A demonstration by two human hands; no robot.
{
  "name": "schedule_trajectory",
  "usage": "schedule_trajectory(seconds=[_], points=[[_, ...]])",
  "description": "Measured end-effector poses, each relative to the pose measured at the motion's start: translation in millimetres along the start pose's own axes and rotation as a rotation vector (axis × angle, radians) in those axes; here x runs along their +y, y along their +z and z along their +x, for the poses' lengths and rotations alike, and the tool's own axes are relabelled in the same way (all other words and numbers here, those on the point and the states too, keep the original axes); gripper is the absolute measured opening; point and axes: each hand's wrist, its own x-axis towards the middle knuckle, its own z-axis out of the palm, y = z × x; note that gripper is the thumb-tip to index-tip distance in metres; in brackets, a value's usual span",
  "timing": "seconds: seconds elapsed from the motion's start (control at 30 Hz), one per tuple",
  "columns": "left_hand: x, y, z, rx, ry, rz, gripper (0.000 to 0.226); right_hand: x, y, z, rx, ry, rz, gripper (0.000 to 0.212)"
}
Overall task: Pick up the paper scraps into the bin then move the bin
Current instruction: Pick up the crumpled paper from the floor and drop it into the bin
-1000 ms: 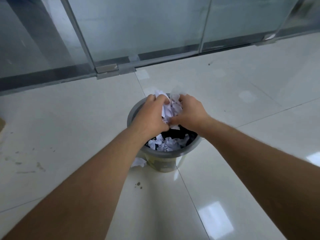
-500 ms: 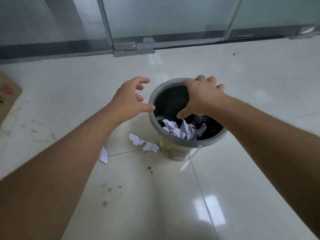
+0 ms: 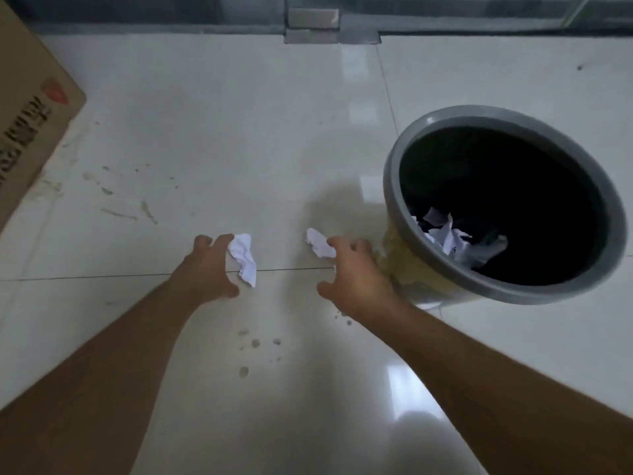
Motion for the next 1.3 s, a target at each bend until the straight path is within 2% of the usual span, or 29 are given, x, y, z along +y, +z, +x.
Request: schedule_trajectory(seconds=[0.1,0.2,0.3,0.43,0.53,0.63,0.73,0.83,0.93,1.03,1.2,1.3], points=[[-6,15,20,0.002,0.033,-0.002,0.112,21,28,24,0.070,0.125,-0.142,0.075],[-3,22,38,-0.004,0.099,0.007,0.091,33,50,43,0.041,0.198,-0.117,0.090],[9,25,48,-0.020,0.124,0.051,0.098,40,58,63,0.016,0.225,-0.017,0.099],[43,33,58,-0.025,0.331,0.122,0.104,40,61,91,-0.011,0.160,-0.022,0.102],[77,52,57,-0.097,0.447,0.070,0.091,34,71,95,-0.013,0.017,-0.007,0.084],[98,75,53,-0.069,0.451,0.059,0.045,37,78,93,0.029,-0.037,0.026,0.058],[96,85,52,-0.057,0.444,0.002,0.020,43,79,93,0.022,-0.056,0.057,0.048],[90,81,49,0.027,0.382,-0.152,0.027,36,73,95,0.068,0.037,0.328,0.029],[87,63,38,0.078,0.358,-0.249,0.035,23,65,90,0.084,0.035,0.401,0.027],[82,36,27,0.109,0.373,-0.287,0.039,6,59,83,0.140,-0.128,0.353,0.032],[83,-15,4,0.197,0.372,-0.325,0.035,-35,33,66,0.216,-0.247,0.372,0.034],[96,-52,-20,0.312,0.389,-0.371,0.033,-64,2,51,0.287,-0.315,0.390,0.033]])
